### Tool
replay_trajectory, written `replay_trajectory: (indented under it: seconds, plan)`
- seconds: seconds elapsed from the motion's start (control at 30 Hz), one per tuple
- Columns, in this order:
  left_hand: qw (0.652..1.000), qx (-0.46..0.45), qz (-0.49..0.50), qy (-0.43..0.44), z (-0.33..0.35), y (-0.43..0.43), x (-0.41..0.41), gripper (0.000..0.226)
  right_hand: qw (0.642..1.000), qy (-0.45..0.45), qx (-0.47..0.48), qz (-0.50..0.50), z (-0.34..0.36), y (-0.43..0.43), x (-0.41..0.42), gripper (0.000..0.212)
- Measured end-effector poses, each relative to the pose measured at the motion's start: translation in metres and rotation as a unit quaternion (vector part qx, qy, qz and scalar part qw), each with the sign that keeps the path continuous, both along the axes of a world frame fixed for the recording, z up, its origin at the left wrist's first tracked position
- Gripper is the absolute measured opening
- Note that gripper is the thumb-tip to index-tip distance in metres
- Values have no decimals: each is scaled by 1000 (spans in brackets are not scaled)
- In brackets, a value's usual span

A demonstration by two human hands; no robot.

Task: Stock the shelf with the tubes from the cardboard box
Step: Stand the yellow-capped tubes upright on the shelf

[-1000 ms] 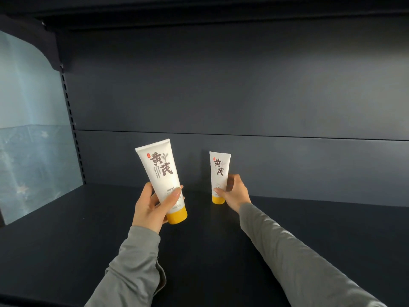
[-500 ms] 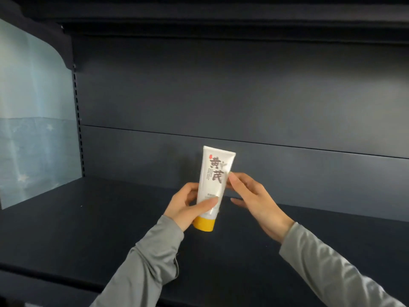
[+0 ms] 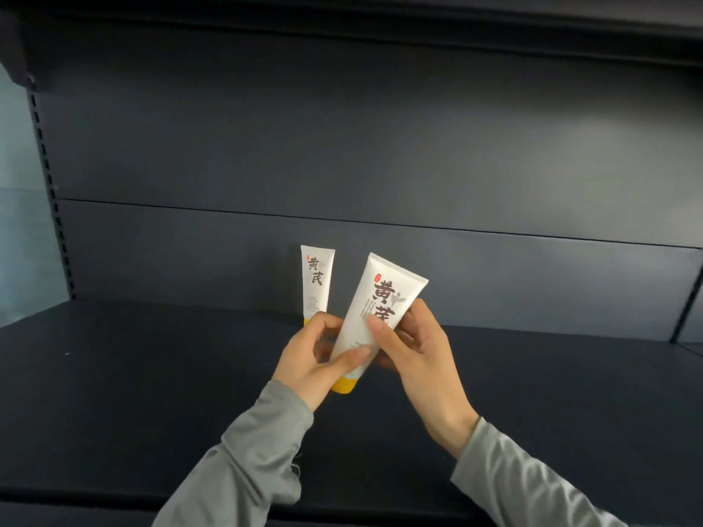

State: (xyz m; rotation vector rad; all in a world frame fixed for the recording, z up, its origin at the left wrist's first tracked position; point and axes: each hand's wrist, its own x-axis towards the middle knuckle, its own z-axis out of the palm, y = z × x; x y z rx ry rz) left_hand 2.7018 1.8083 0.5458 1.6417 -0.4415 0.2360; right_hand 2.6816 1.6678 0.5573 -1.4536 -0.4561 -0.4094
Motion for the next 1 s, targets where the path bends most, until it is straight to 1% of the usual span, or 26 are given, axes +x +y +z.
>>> replay_trajectory:
  seconds: [0.13,0.17,0.2,0.23,0.3,0.33,0.37,0.43,0.63,0.73,0.8,0.83,0.9,1.0]
  plan:
    - [993,75,75,-46,-3,6,-3,28,1000,1,-17,-9,0,1,10,20]
    - [986,118,101,-58,-4,10,-4,33,999,4,-28,-15,0,-1,15,18]
    - [972,183,131,-66,-4,17,-6,43,999,11,-41,-23,0,-3,21,16]
    - [948,265,161,-70,-3,24,-9,55,998,22,-51,-32,-1,-6,29,15]
    - [882,418,207,-65,-3,41,-15,77,995,55,-62,-52,-4,-14,49,15]
    - [855,466,220,-54,-3,50,-18,85,993,71,-65,-66,-5,-19,60,16]
    - [836,497,229,-44,-3,58,-22,90,990,85,-70,-84,-6,-23,72,16]
    - [818,521,243,-30,-5,71,-28,91,984,101,-81,-119,-6,-28,94,15]
    - [802,537,261,-9,-18,95,-40,88,970,109,-91,-197,3,-22,145,14]
    - [799,541,262,-1,-23,102,-43,90,966,113,-99,-211,5,-9,160,17]
    - [799,541,263,7,-24,106,-45,97,966,114,-99,-211,3,-1,167,19]
    - [799,540,264,9,-24,108,-45,97,966,113,-103,-210,2,3,170,20]
    - [799,539,267,10,-24,112,-46,89,963,110,-127,-212,-4,9,173,20]
    - [802,534,269,10,-21,116,-47,89,960,111,-147,-212,-13,13,175,24]
